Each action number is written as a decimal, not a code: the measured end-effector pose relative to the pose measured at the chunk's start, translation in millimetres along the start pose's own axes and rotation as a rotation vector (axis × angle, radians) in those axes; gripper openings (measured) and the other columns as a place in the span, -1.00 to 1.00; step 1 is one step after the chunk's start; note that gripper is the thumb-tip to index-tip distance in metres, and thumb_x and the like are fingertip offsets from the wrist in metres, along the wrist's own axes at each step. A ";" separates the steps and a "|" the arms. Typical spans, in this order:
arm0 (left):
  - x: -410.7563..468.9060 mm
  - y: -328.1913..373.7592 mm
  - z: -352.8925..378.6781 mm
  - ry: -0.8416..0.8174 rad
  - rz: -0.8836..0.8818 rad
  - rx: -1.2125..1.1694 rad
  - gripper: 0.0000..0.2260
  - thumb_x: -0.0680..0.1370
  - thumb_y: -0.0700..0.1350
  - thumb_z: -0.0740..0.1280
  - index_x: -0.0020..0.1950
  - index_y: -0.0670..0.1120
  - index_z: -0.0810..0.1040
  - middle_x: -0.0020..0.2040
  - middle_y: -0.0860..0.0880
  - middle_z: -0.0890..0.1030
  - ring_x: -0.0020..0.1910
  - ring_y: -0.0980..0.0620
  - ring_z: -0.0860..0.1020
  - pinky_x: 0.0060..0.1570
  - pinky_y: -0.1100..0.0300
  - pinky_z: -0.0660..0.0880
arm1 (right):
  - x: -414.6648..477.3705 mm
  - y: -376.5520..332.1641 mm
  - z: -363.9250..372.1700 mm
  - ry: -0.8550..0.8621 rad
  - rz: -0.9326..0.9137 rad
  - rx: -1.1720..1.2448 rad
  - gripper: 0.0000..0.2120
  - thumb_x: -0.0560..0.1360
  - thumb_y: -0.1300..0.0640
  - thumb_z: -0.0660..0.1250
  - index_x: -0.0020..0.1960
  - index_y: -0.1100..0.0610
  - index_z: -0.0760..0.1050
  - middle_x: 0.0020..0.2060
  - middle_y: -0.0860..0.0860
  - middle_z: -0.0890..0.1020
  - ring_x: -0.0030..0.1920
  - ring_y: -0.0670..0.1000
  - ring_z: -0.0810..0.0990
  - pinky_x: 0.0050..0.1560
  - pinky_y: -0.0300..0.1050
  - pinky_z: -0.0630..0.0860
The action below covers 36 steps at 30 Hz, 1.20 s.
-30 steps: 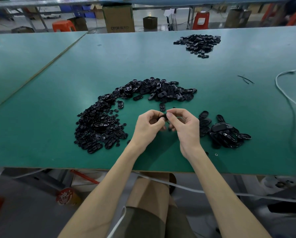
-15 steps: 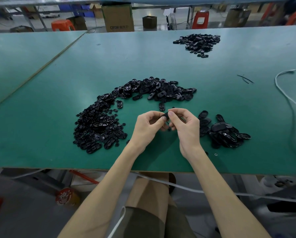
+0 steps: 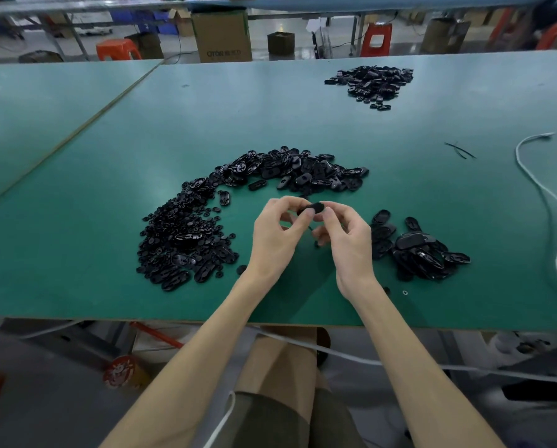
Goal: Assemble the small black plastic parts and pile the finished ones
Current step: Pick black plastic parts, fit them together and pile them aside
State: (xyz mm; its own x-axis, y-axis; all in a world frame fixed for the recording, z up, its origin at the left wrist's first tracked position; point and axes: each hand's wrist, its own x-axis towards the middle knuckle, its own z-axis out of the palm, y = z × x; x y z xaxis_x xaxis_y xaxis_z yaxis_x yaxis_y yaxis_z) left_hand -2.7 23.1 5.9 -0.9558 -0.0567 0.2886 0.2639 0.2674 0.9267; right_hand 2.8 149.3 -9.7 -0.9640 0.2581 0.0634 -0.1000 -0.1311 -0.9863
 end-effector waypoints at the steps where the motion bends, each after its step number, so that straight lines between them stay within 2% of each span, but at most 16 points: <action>1: 2.0 4.2 2.3 0.011 0.027 0.036 -0.92 0.59 -0.13 0.45 0.00 0.06 0.64 -0.01 0.03 0.62 -0.13 0.20 0.56 -0.14 0.38 0.45 | 0.8 0.1 0.6 -0.012 -0.003 -0.025 -0.87 0.68 0.21 0.30 0.17 0.18 0.60 -0.13 0.03 0.71 -0.29 -0.11 0.61 -0.26 -0.21 0.54; 3: 6.1 15.3 8.5 0.008 0.080 0.070 -0.90 0.55 -0.15 0.48 -0.03 0.05 0.67 -0.08 0.04 0.62 -0.17 0.24 0.54 -0.17 0.42 0.42 | -1.6 -1.7 2.0 -0.066 -0.008 -0.074 -0.88 0.68 0.24 0.30 0.15 0.20 0.60 -0.17 0.02 0.70 -0.28 -0.14 0.59 -0.24 -0.22 0.52; 5: 9.0 29.1 16.4 -0.063 0.131 0.112 -0.91 0.51 -0.14 0.51 -0.04 0.04 0.70 -0.14 0.12 0.64 -0.14 0.24 0.54 -0.11 0.37 0.44 | -2.8 0.4 2.2 -0.098 -0.003 -0.116 -0.85 0.65 0.31 0.29 0.17 0.21 0.61 -0.10 0.09 0.70 -0.15 -0.08 0.59 -0.14 -0.16 0.54; 7: 12.6 41.5 27.4 -0.185 0.182 0.234 -0.91 0.50 -0.11 0.52 -0.06 0.08 0.72 -0.14 0.14 0.65 -0.01 0.14 0.54 0.09 0.13 0.45 | -2.8 1.3 0.6 -0.030 0.032 -0.188 -0.84 0.67 0.33 0.24 0.21 0.27 0.54 -0.06 0.07 0.63 0.02 0.06 0.57 0.06 -0.01 0.53; 9: 15.8 51.8 39.0 -0.251 0.208 0.384 -0.94 0.52 -0.04 0.49 -0.06 0.12 0.71 -0.12 0.16 0.65 0.06 0.10 0.53 0.21 0.04 0.31 | -6.0 -4.3 -3.1 -0.079 0.042 -0.128 -0.83 0.73 0.26 0.12 0.22 0.19 0.47 -0.07 0.01 0.58 0.09 0.06 0.56 0.16 -0.02 0.48; 12: 20.0 59.8 56.4 -0.291 0.228 0.509 -0.93 0.55 0.02 0.46 0.00 0.12 0.72 -0.09 0.19 0.69 0.11 0.07 0.48 0.16 0.06 0.17 | -10.4 -8.9 -6.0 -0.160 -0.001 -0.048 -0.71 0.76 0.23 -0.04 0.24 0.08 0.44 -0.03 -0.02 0.66 -0.07 -0.14 0.66 0.08 -0.19 0.57; 14: 18.9 61.7 66.8 -0.296 0.258 0.592 -0.91 0.56 0.03 0.44 0.03 0.12 0.73 -0.06 0.18 0.70 0.08 0.03 0.41 0.17 0.01 0.18 | -12.0 -7.8 -5.2 -0.174 0.123 0.200 -0.71 0.75 0.28 -0.01 0.33 0.15 0.42 0.09 0.08 0.63 -0.09 -0.11 0.61 0.15 -0.10 0.61; 16: 16.1 60.2 74.7 -0.303 0.273 0.646 -0.89 0.58 0.03 0.42 0.06 0.13 0.73 -0.05 0.16 0.71 0.07 0.01 0.36 0.18 -0.03 0.21 | -12.5 -8.4 -2.8 -0.196 0.156 0.333 -0.76 0.76 0.19 -0.03 0.27 0.11 0.39 0.02 0.03 0.54 -0.04 -0.09 0.52 0.03 -0.20 0.58; 19: 16.4 53.5 81.1 -0.318 0.208 0.563 -0.88 0.58 0.04 0.42 0.07 0.14 0.74 -0.05 0.13 0.71 0.03 0.02 0.27 0.16 -0.03 0.25 | -10.8 -10.8 -3.2 -0.208 0.133 0.390 -0.77 0.75 0.14 -0.06 0.16 0.09 0.36 -0.08 0.01 0.43 -0.09 -0.08 0.43 -0.13 -0.24 0.52; 25: 18.9 46.8 72.8 -0.351 0.138 0.424 -0.82 0.63 0.08 0.35 0.17 0.14 0.71 0.03 0.16 0.71 0.13 0.08 0.32 0.12 0.12 0.14 | -8.2 -10.8 0.2 -0.140 0.282 0.571 -0.74 0.76 0.08 -0.03 0.16 0.11 0.41 -0.10 0.04 0.47 -0.08 -0.05 0.45 -0.06 -0.15 0.42; 27: 19.4 45.1 60.3 -0.281 0.093 0.327 -0.84 0.64 0.02 0.34 0.13 0.12 0.70 0.04 0.19 0.71 0.09 0.11 0.49 0.26 0.05 0.26 | -6.9 -11.7 2.8 -0.091 0.224 0.428 -0.78 0.74 0.21 0.06 0.16 0.19 0.49 -0.13 0.06 0.54 -0.13 -0.06 0.52 -0.15 -0.20 0.51; 28: 20.9 43.4 51.8 -0.245 0.070 0.283 -0.86 0.64 -0.02 0.34 0.11 0.11 0.70 0.03 0.19 0.71 0.02 0.13 0.57 0.31 -0.01 0.36 | -6.4 -10.3 2.5 -0.068 0.139 0.252 -0.81 0.71 0.29 0.14 0.16 0.25 0.53 -0.12 0.07 0.60 -0.15 -0.07 0.56 -0.16 -0.17 0.55; 30: 28.1 37.4 30.7 -0.182 0.026 0.244 -0.84 0.63 -0.13 0.34 0.11 0.05 0.69 0.04 0.13 0.70 -0.06 0.11 0.63 0.27 -0.08 0.49 | -5.8 -5.1 1.6 -0.051 0.008 -0.036 -0.87 0.64 0.35 0.28 0.09 0.26 0.59 -0.16 0.06 0.67 -0.23 -0.06 0.58 -0.18 -0.06 0.54; 31: 33.0 33.0 18.5 -0.147 0.008 0.270 -0.81 0.63 -0.19 0.32 0.14 0.00 0.68 0.07 0.07 0.70 -0.03 0.07 0.64 0.26 -0.06 0.51 | -5.5 -3.6 1.4 -0.043 0.000 -0.090 -0.88 0.63 0.34 0.30 0.06 0.22 0.61 -0.19 0.04 0.68 -0.27 -0.07 0.59 -0.19 -0.07 0.53; 33: 44.5 21.8 -8.4 -0.060 -0.036 0.415 -0.74 0.62 -0.29 0.27 0.22 -0.09 0.65 0.17 -0.05 0.66 0.09 -0.01 0.62 0.29 -0.02 0.50 | -5.1 -2.6 0.8 -0.024 0.016 -0.102 -0.85 0.63 0.34 0.31 0.06 0.17 0.62 -0.19 0.02 0.70 -0.29 -0.10 0.63 -0.21 -0.18 0.55; 36: 58.5 0.1 -46.4 0.055 -0.103 0.822 -0.66 0.59 -0.38 0.21 0.30 -0.15 0.57 0.25 -0.15 0.56 0.26 -0.13 0.49 0.37 -0.06 0.33 | -4.0 -2.5 0.4 -0.028 0.019 -0.083 -0.85 0.62 0.35 0.30 0.06 0.17 0.61 -0.20 0.02 0.69 -0.29 -0.11 0.63 -0.25 -0.23 0.54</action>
State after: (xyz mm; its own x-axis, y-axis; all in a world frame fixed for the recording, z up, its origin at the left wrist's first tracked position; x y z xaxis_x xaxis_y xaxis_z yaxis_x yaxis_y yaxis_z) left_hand -52.6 -24.8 34.1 -0.9567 -0.1602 0.2432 -0.0235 0.8748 0.4838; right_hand 6.7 148.2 -7.4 -0.9721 0.2297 0.0476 -0.0620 -0.0556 -0.9965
